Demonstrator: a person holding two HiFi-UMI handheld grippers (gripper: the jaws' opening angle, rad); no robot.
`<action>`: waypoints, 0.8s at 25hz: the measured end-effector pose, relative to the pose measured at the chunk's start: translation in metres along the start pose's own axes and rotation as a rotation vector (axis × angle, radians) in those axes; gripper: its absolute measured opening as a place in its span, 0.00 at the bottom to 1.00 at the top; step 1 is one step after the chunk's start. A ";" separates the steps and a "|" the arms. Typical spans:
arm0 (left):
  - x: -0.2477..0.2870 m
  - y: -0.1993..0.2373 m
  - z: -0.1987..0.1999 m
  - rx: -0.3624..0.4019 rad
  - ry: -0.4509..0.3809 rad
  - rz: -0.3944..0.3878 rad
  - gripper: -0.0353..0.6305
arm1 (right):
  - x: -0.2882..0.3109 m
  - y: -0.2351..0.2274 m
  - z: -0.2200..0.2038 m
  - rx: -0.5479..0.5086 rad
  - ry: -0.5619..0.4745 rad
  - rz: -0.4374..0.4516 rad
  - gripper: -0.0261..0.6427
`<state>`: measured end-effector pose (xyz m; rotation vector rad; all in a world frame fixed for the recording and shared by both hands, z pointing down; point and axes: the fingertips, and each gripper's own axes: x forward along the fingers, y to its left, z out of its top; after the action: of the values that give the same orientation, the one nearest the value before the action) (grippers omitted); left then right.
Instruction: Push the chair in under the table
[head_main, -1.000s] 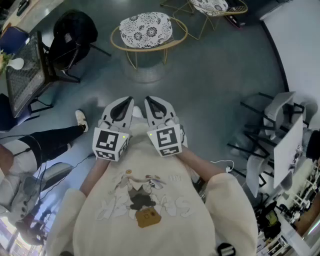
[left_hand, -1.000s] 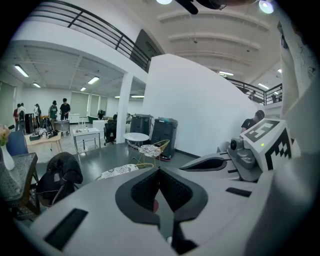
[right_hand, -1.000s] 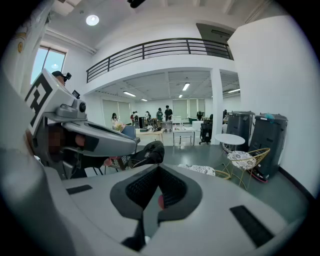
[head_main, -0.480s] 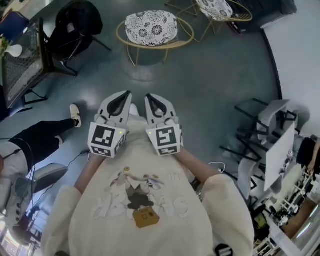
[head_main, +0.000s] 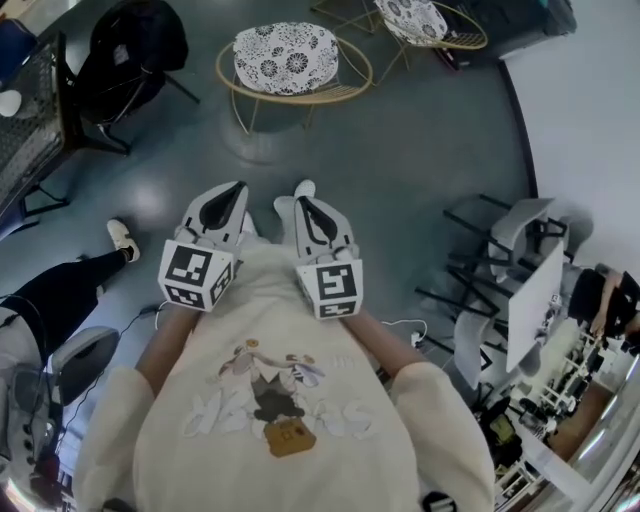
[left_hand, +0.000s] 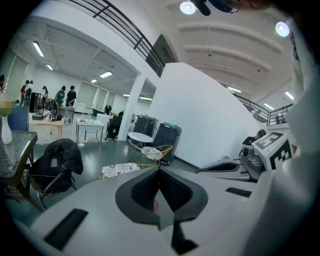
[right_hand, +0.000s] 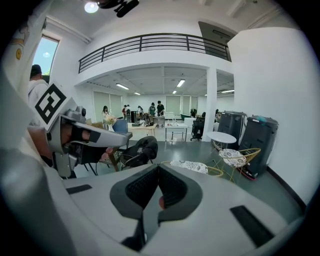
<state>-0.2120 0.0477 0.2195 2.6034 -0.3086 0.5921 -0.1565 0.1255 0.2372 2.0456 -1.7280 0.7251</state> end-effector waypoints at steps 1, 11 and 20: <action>0.001 0.001 -0.002 0.002 0.006 0.000 0.05 | 0.002 -0.002 -0.002 0.002 0.009 0.000 0.05; 0.039 0.038 -0.004 0.004 0.048 0.106 0.05 | 0.065 -0.034 0.010 0.031 0.020 0.103 0.05; 0.149 0.073 0.052 0.051 0.126 0.146 0.05 | 0.156 -0.113 0.070 -0.135 -0.013 0.200 0.05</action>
<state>-0.0843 -0.0575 0.2734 2.5925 -0.4509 0.8204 -0.0171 -0.0180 0.2797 1.8108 -1.9534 0.6357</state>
